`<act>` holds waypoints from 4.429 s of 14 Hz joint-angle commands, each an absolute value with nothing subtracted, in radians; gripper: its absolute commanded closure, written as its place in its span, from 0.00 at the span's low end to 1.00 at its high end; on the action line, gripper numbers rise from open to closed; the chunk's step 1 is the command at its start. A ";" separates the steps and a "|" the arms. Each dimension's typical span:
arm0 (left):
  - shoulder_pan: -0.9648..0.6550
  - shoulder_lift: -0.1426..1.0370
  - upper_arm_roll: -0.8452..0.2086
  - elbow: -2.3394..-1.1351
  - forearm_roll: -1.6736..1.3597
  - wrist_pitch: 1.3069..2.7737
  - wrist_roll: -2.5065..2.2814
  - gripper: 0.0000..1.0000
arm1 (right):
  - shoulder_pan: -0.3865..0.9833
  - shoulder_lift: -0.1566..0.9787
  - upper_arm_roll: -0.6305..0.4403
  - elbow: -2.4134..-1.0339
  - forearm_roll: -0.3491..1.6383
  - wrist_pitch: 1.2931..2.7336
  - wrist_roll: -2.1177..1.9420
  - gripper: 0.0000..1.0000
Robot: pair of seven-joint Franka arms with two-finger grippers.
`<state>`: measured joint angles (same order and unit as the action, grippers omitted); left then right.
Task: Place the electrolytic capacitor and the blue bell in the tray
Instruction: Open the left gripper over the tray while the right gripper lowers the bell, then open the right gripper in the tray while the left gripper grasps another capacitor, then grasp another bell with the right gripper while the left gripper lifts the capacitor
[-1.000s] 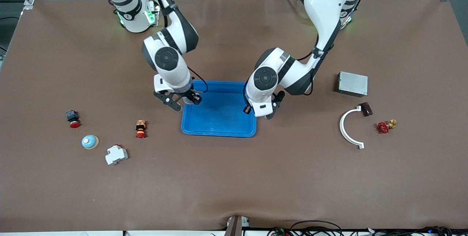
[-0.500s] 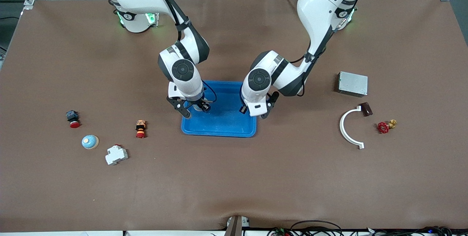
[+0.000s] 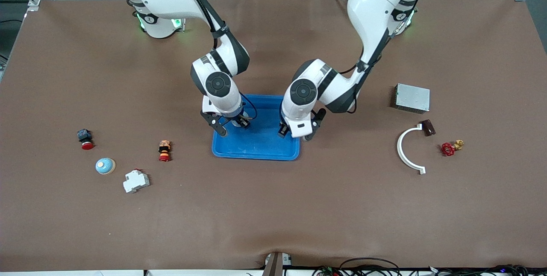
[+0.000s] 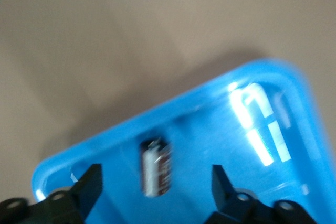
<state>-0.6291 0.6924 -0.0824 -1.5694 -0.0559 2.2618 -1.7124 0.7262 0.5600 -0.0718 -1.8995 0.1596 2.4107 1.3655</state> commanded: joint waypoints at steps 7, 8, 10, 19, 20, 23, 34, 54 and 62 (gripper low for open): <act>-0.373 0.469 -0.054 -1.684 0.064 1.936 -1.352 0.00 | 0.755 0.591 -0.083 -1.910 0.196 2.499 1.376 1.00; -0.318 0.463 -0.054 -1.695 0.066 1.916 -1.268 0.00 | 0.755 0.597 -0.083 -1.908 0.196 2.499 1.371 1.00; -0.201 0.448 -0.054 -1.739 0.083 1.919 -1.046 0.00 | 0.750 0.604 -0.083 -1.907 0.195 2.499 1.364 1.00; 0.112 0.503 -0.055 -1.802 0.222 2.014 -0.589 0.00 | 0.755 0.618 -0.084 -1.882 0.172 2.484 1.300 0.00; 0.126 0.503 -0.055 -1.824 0.254 2.029 -0.588 0.01 | 0.747 0.608 -0.086 -1.878 0.172 2.459 1.249 0.00; 0.155 0.503 -0.058 -1.867 0.264 2.062 -0.589 0.05 | 0.694 0.542 -0.094 -1.816 0.170 2.279 1.071 0.00; 0.158 0.551 -0.064 -1.931 0.229 2.145 -0.589 0.30 | 0.154 0.371 -0.094 -1.839 -0.027 2.150 0.113 0.00; 0.121 0.448 -0.196 -1.700 0.206 1.827 -0.582 1.00 | -0.110 0.745 -0.086 -1.591 0.109 2.341 -0.414 0.00; 0.000 0.551 -0.414 -1.577 0.153 1.833 -1.004 1.00 | -0.117 0.759 -0.090 -1.597 0.077 2.347 -0.420 0.00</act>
